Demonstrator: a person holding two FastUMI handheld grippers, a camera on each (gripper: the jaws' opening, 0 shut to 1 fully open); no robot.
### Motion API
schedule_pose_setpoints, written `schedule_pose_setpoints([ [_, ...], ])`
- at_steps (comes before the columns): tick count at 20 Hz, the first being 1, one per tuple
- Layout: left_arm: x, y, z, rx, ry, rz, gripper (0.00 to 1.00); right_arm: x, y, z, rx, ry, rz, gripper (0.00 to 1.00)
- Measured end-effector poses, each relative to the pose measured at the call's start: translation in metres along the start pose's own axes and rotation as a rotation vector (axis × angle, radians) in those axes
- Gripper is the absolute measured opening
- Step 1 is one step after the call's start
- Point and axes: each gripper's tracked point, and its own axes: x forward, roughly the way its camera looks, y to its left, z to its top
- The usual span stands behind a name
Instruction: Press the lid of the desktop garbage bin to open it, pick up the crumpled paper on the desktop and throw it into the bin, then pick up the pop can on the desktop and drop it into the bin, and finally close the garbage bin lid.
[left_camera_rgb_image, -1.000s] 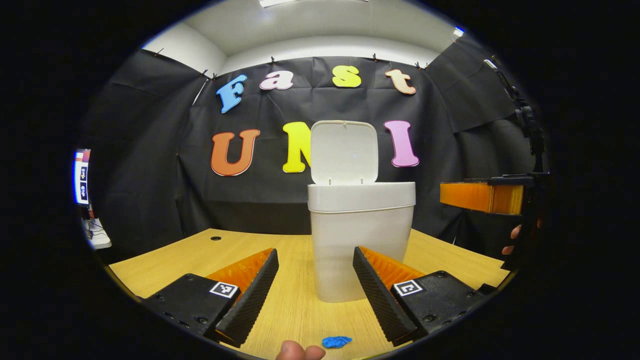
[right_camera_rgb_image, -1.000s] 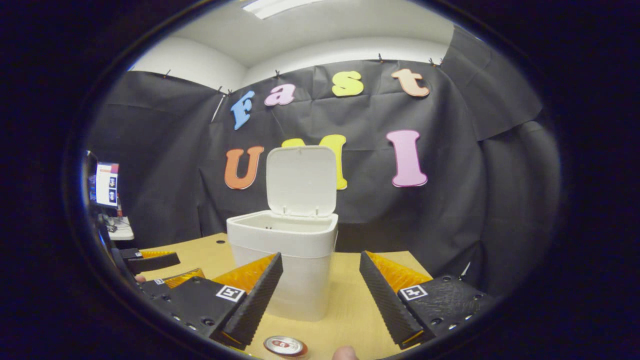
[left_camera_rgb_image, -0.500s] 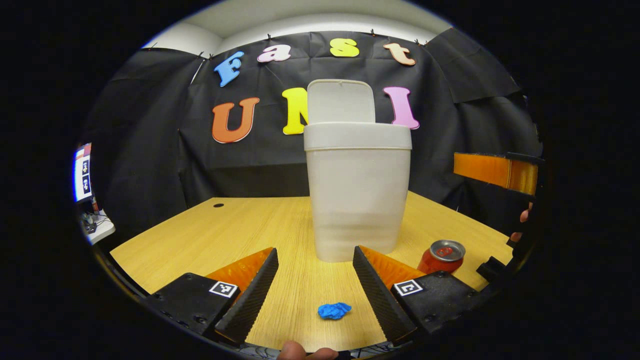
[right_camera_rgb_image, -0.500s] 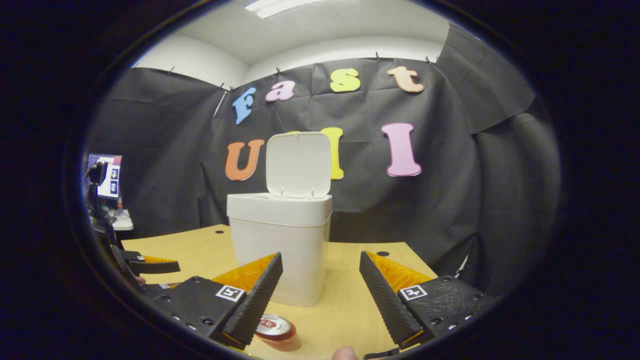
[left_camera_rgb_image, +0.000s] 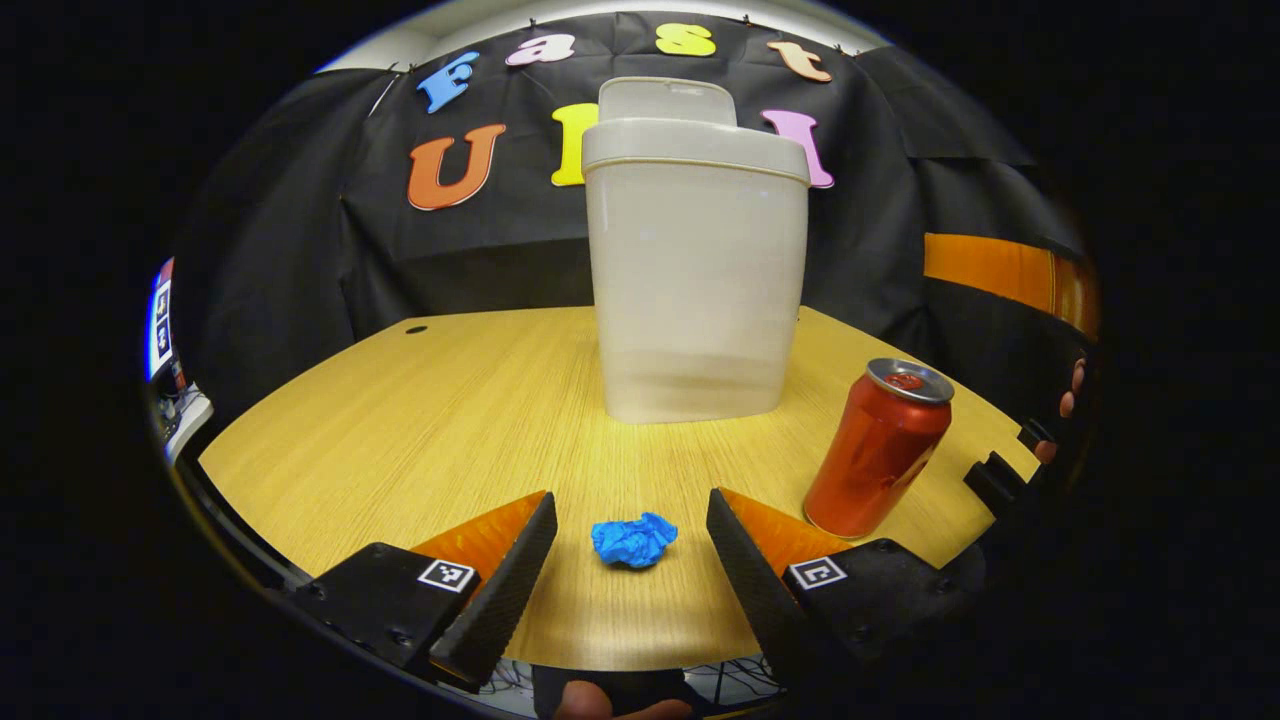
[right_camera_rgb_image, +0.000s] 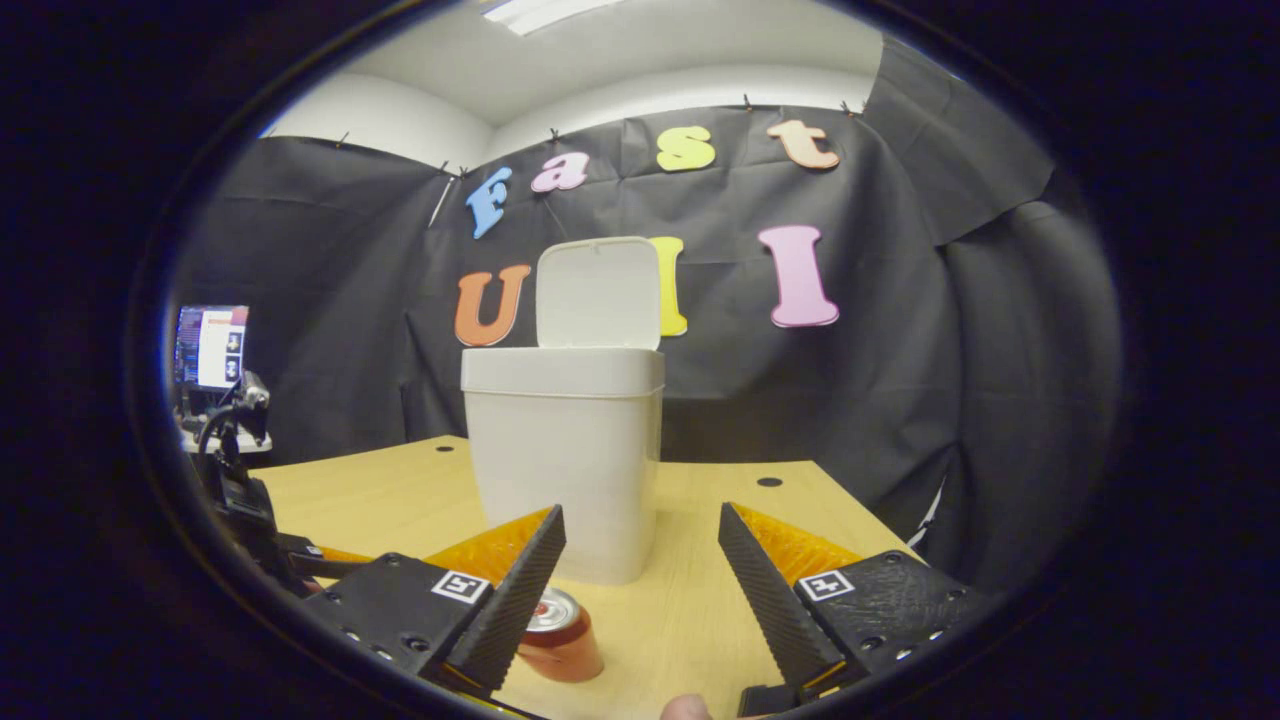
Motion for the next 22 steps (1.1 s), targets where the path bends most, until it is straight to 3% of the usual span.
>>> schedule_pose_setpoints([
  [3,0.005,-0.001,-0.008,-0.002,0.032,0.002,0.98,0.001,-0.005,-0.007,0.008,0.016,-0.005,0.96],
  [10,0.01,0.001,-0.016,-0.002,0.055,0.017,0.71,0.001,-0.005,-0.01,0.005,0.019,-0.005,0.96],
  [11,0.01,0.001,-0.017,0.005,0.059,0.019,0.75,0.001,-0.004,-0.01,0.006,0.018,-0.003,0.94],
  [12,0.01,0.002,-0.018,0.009,0.06,0.024,0.65,0.0,-0.004,-0.01,0.007,0.017,0.0,0.96],
  [13,0.011,0.003,-0.021,0.01,0.064,0.033,0.67,0.0,-0.003,-0.01,0.005,0.015,-0.002,0.96],
  [14,0.011,0.003,-0.02,0.011,0.061,0.035,0.57,-0.001,-0.004,-0.009,0.001,0.013,-0.005,0.96],
  [16,0.011,0.004,-0.02,0.016,0.058,0.034,0.48,-0.002,-0.005,-0.011,-0.012,0.014,-0.011,0.96],
  [22,0.008,0.003,-0.01,0.022,0.03,0.018,0.4,-0.005,0.002,-0.01,-0.013,0.01,0.002,0.96],
])
